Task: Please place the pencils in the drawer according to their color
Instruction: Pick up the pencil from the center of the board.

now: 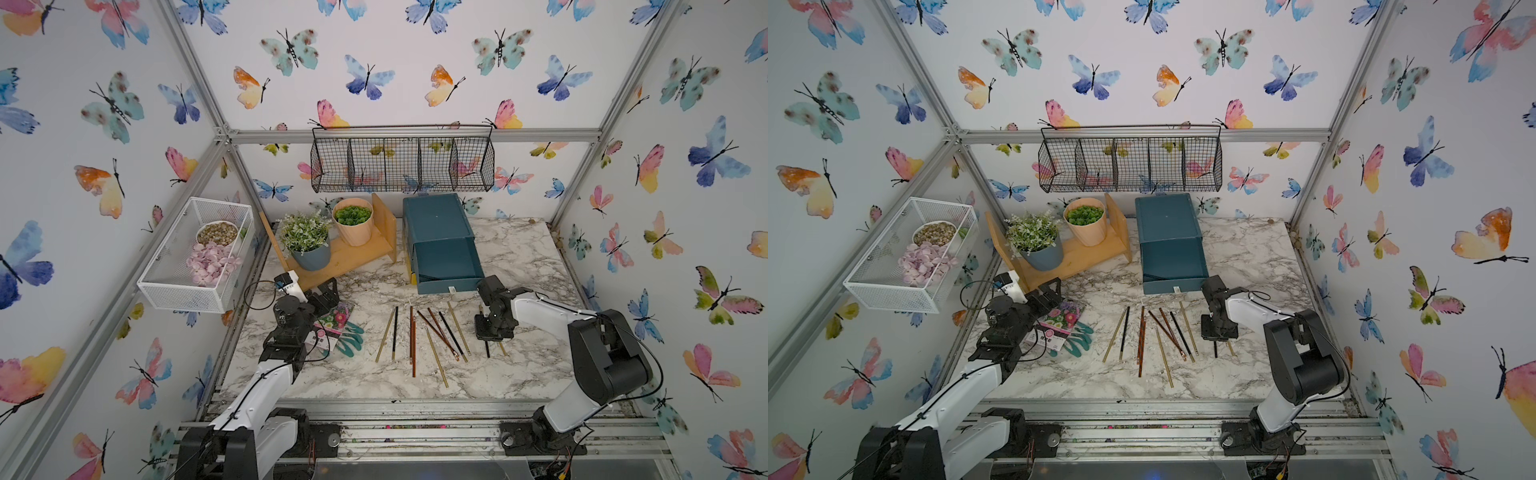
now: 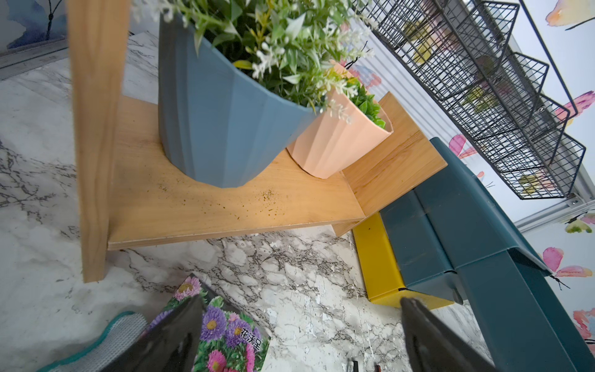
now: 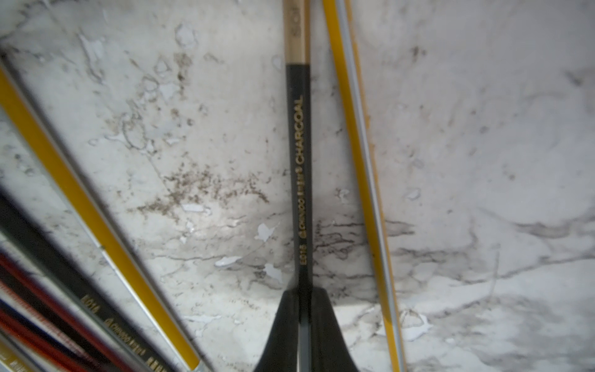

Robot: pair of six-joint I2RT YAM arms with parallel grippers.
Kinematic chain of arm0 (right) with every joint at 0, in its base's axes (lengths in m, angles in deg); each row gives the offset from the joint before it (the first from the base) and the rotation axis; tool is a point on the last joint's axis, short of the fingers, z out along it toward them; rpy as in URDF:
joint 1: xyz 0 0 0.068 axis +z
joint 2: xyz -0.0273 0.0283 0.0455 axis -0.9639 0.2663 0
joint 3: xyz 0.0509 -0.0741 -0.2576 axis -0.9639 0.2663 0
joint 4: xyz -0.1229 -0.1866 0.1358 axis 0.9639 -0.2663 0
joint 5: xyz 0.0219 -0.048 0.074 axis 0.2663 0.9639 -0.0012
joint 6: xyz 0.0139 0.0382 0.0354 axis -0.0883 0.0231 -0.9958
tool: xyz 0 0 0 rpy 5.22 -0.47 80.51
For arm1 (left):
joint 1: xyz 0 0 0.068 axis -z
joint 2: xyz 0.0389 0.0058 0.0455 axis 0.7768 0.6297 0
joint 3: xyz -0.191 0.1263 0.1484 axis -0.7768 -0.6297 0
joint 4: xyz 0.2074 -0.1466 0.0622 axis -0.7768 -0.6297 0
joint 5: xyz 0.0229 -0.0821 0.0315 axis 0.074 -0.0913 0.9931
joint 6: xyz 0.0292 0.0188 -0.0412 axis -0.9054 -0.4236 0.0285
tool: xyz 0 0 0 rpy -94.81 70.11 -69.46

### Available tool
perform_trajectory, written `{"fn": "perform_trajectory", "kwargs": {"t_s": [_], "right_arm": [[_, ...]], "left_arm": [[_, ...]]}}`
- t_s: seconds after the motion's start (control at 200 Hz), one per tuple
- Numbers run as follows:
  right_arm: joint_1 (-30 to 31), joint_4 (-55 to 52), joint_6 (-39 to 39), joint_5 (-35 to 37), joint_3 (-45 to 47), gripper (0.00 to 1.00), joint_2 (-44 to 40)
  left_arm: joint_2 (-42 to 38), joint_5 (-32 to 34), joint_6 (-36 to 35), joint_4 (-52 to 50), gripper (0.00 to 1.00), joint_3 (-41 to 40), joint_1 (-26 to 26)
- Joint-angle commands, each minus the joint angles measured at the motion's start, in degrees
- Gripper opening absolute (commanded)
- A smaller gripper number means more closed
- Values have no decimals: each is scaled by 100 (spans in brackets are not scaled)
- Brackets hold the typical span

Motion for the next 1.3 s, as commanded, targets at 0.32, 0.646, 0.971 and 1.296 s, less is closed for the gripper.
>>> {"fn": "perform_trajectory", "kwargs": {"t_s": [0.32, 0.646, 0.971, 1.296], "right_arm": [[35, 211, 100, -230, 201, 3, -16], [35, 55, 75, -217, -51, 4, -259], [35, -369, -4, 593, -423, 4, -645], [35, -1017, 45, 1786, -1184, 4, -895]], "left_arm": [[-91, -49, 60, 41, 98, 1, 33], [-146, -35, 61, 18, 98, -7, 33], [-164, -44, 63, 9, 98, 5, 33], [-164, -49, 69, 7, 98, 27, 33]]}}
